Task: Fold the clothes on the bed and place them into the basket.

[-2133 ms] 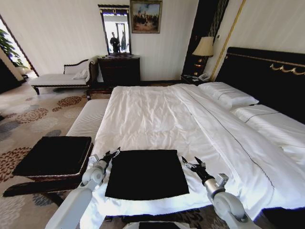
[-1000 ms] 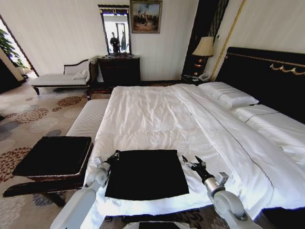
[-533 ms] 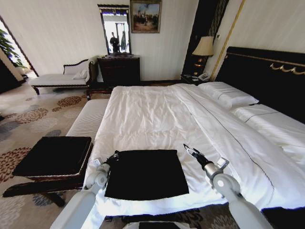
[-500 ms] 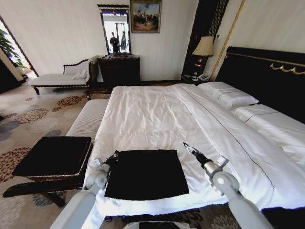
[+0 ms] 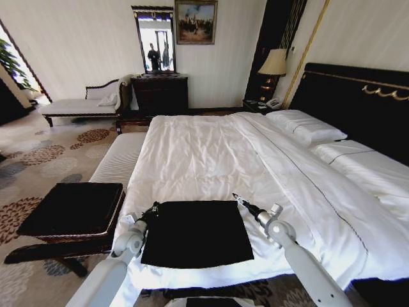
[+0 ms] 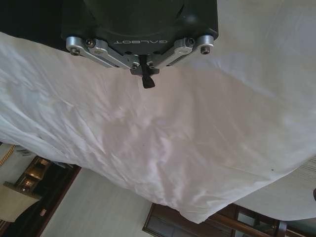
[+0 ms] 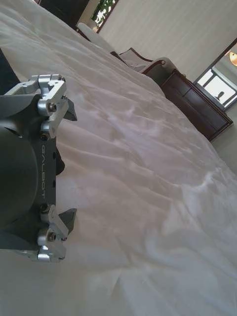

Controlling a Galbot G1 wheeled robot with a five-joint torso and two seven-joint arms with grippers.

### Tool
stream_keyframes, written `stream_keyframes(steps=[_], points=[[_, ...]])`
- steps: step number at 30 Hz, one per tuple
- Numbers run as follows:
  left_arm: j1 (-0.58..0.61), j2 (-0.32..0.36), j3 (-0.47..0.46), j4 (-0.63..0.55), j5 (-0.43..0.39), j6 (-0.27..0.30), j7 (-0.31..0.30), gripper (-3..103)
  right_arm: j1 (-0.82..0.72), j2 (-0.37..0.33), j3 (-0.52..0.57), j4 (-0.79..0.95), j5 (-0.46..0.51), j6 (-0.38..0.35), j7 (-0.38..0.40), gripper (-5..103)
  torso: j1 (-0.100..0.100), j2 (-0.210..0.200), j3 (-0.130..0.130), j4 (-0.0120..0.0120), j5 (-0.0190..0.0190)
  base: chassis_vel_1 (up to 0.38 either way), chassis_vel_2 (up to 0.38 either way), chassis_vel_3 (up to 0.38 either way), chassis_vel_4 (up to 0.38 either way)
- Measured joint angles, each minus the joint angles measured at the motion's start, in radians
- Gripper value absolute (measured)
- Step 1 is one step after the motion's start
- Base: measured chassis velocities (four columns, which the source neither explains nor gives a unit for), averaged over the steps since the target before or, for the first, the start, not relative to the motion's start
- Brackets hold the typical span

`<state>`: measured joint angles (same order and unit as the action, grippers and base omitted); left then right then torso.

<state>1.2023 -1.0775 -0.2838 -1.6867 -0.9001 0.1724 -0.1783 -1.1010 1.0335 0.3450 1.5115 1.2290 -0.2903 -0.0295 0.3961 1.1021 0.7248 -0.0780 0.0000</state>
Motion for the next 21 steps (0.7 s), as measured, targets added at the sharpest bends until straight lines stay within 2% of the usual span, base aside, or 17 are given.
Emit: stream_keyframes(steps=[1, 3, 8, 9, 10, 11, 12, 13, 14, 16, 17, 18, 19, 20, 21], points=[[0.0, 0.0, 0.0, 0.0, 0.0, 0.0, 0.0, 1, 0.0, 0.0, 0.0, 0.0, 0.0, 0.0, 0.0, 101, 0.0, 0.0, 0.0, 0.0, 0.0, 0.0, 0.0, 0.0, 0.0], [0.003, 0.001, 0.0, -0.007, -0.002, 0.0, -0.001, 1, 0.003, 0.004, -0.008, -0.015, -0.007, 0.001, -0.005, 95, 0.0, 0.0, 0.0, 0.0002, 0.0, 0.0, 0.0, 0.0, 0.0], [0.003, 0.01, -0.003, -0.014, -0.007, 0.003, -0.005, 1, -0.015, 0.014, -0.013, -0.009, -0.009, -0.001, -0.022, 92, 0.0, 0.0, 0.0, 0.0001, 0.0, 0.0, 0.0, 0.0, 0.0], [0.001, 0.011, -0.003, -0.014, -0.006, 0.005, -0.006, 1, -0.023, 0.016, -0.013, -0.002, -0.005, -0.003, -0.025, 88, 0.0, 0.0, 0.0, 0.0003, 0.0, 0.0, 0.0, 0.0, 0.0], [0.001, 0.011, -0.003, -0.014, -0.006, 0.005, -0.006, 1, -0.023, 0.016, -0.013, -0.002, -0.005, -0.003, -0.025, 88, 0.0, 0.0, 0.0, 0.0003, 0.0, 0.0, 0.0, 0.0, 0.0], [0.0, 0.011, -0.003, -0.012, -0.005, 0.005, -0.007, 1, -0.029, 0.016, -0.012, 0.004, -0.004, -0.003, -0.029, 82, 0.0, 0.0, 0.0, 0.0002, 0.0, 0.0, 0.0, 0.0, 0.0], [-0.001, 0.011, -0.003, -0.011, -0.005, 0.006, -0.007, 1, -0.034, 0.016, -0.012, 0.009, -0.003, -0.004, -0.032, 82, 0.0, 0.0, 0.0, 0.0002, 0.0, 0.0, 0.0, 0.0, 0.0], [-0.002, 0.011, -0.003, -0.009, -0.005, 0.006, -0.008, 1, -0.041, 0.015, -0.012, 0.016, -0.005, -0.004, -0.036, 77, 0.0, 0.0, 0.0, 0.0001, 0.0, 0.0, 0.0, 0.0, 0.0], [-0.002, 0.01, -0.003, -0.007, -0.006, 0.006, -0.009, 1, -0.047, 0.013, -0.011, 0.022, -0.008, -0.004, -0.038, 66, 0.0, 0.0, 0.0, 0.0001, 0.0, 0.0, 0.0, 0.0, 0.0], [-0.003, 0.009, -0.003, -0.007, -0.006, 0.006, -0.009, 1, -0.048, 0.012, -0.011, 0.023, -0.008, -0.004, -0.038, 66, 0.0, 0.0, 0.0, 0.0001, 0.0, 0.0, 0.0, 0.0, 0.0], [-0.004, 0.009, -0.002, -0.006, -0.007, 0.006, -0.009, 1, -0.048, 0.011, -0.011, 0.023, -0.008, -0.004, -0.038, 61, 0.0, 0.0, 0.0, 0.0001, 0.0, 0.0, 0.0, 0.0, 0.0], [-0.004, 0.009, -0.002, -0.006, -0.007, 0.006, -0.009, 1, -0.048, 0.01, -0.011, 0.023, -0.008, -0.004, -0.038, 61, 0.0, 0.0, 0.0, 0.0001, 0.0, 0.0, 0.0, 0.0, 0.0], [-0.005, 0.009, -0.001, -0.006, -0.007, 0.006, -0.009, 1, -0.047, 0.009, -0.011, 0.023, -0.008, -0.004, -0.037, 55, 0.0, 0.0, 0.0, 0.0002, 0.0, 0.0, 0.0, 0.0, 0.0], [-0.005, 0.008, 0.0, -0.005, -0.007, 0.006, -0.009, 1, -0.047, 0.005, -0.011, 0.023, -0.007, -0.004, -0.035, 44, 0.0, 0.0, 0.0, 0.0002, -0.0001, 0.0, 0.0, 0.0, 0.0], [-0.005, 0.008, 0.001, -0.005, -0.008, 0.006, -0.009, 1, -0.047, 0.004, -0.011, 0.023, -0.007, -0.004, -0.034, 44, 0.0, 0.0, 0.0, 0.0001, -0.0001, 0.0, 0.0, 0.0, 0.0]])
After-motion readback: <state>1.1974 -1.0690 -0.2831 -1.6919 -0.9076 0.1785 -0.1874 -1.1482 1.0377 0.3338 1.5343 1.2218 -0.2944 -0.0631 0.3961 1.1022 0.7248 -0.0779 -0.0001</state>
